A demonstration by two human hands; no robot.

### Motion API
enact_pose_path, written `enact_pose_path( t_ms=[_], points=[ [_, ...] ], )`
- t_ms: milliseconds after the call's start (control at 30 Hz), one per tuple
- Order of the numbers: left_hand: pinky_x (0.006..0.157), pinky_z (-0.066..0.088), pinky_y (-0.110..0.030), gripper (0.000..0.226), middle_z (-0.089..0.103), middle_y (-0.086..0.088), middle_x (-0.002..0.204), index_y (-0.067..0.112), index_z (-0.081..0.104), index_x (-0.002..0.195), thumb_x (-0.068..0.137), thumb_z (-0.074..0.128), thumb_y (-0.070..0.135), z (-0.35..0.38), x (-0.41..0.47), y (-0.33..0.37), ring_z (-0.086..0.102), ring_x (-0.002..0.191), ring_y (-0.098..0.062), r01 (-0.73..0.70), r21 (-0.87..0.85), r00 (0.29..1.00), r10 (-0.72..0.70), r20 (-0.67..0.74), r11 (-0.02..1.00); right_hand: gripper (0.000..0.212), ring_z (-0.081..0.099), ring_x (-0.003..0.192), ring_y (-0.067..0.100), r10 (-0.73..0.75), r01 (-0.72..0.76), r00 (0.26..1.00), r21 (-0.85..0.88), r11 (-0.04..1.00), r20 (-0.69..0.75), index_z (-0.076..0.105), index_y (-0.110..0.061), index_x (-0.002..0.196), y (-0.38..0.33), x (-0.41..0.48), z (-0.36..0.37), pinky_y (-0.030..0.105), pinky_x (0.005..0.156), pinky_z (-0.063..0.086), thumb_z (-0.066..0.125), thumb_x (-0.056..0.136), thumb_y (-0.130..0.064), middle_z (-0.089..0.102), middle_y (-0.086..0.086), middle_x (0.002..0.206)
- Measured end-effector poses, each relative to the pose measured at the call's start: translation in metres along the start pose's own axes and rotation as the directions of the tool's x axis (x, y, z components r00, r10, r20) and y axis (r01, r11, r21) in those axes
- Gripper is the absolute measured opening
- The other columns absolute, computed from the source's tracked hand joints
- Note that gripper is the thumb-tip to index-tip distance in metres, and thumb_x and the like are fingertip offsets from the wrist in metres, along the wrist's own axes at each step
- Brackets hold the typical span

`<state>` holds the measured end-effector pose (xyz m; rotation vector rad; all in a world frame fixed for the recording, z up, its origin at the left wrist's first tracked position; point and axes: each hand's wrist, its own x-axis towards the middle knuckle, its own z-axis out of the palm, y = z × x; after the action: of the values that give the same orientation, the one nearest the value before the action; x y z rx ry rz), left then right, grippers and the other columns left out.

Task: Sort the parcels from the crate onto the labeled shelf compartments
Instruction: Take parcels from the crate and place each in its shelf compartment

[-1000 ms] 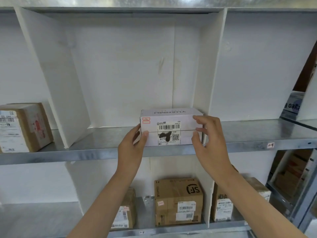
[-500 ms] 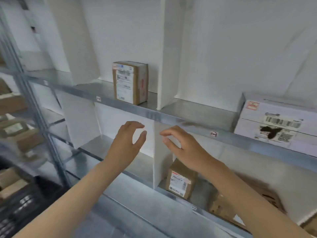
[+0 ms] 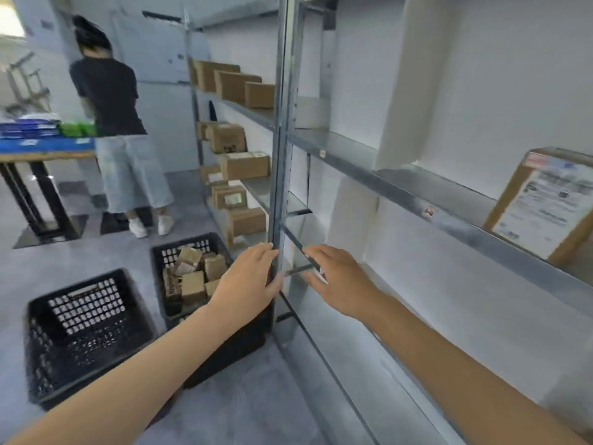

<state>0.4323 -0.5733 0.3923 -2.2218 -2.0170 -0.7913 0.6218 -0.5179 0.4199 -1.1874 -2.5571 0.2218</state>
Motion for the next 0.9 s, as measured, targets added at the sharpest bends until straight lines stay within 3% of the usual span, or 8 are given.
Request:
enact_pose_path(
  t_ms=[133,333,600,900],
  points=[
    [0.118,0.017,-0.024,0.053,0.042,-0.003,0.152,0.011,0.045,0.145,0.099,0.051,0.036,-0.002,0.007,-0.081,0.034,0.143,-0.017,0.073,0.043,0.997,-0.074,0.019,0.996,0.050,0.039,0.136,0.024,-0.043,0.044,0.997,-0.008,0.999,0.070,0.040,-0.016,0.147,-0.027,0.070,0.047,0.036,0.115,0.029,0.049,0.102,-0.035,0.043,0.001,0.149],
    [0.119,0.022,-0.029,0.052,0.035,-0.002,0.156,0.011,0.038,0.149,0.102,0.046,0.032,-0.018,0.016,-0.177,0.028,0.146,-0.016,0.215,0.017,0.976,-0.216,0.035,0.976,0.053,0.036,0.140,0.022,-0.086,0.086,0.985,0.004,0.996,0.152,0.034,-0.017,0.151,-0.071,0.154,0.101,0.035,0.117,0.027,0.045,0.103,-0.038,0.039,-0.001,0.153],
    [0.117,0.020,-0.028,0.050,0.038,-0.007,0.154,0.008,0.039,0.147,0.102,0.046,0.027,-0.020,0.037,-0.262,0.030,0.144,-0.020,0.325,0.042,0.944,-0.326,0.045,0.945,0.054,0.028,0.145,0.019,-0.142,0.138,0.965,0.035,0.990,0.219,0.032,-0.017,0.153,-0.092,0.243,0.145,0.032,0.118,0.018,0.044,0.104,-0.037,0.034,-0.001,0.157],
    [0.117,0.025,-0.027,0.052,0.037,-0.001,0.155,0.013,0.038,0.148,0.101,0.047,0.034,0.007,0.104,-0.334,0.031,0.144,-0.014,0.484,0.056,0.872,-0.486,0.049,0.873,0.052,0.037,0.140,0.021,-0.185,0.162,0.945,0.104,0.981,0.271,0.036,-0.017,0.150,-0.069,0.365,0.195,0.035,0.116,0.028,0.046,0.103,-0.038,0.039,0.000,0.154]
  ],
)
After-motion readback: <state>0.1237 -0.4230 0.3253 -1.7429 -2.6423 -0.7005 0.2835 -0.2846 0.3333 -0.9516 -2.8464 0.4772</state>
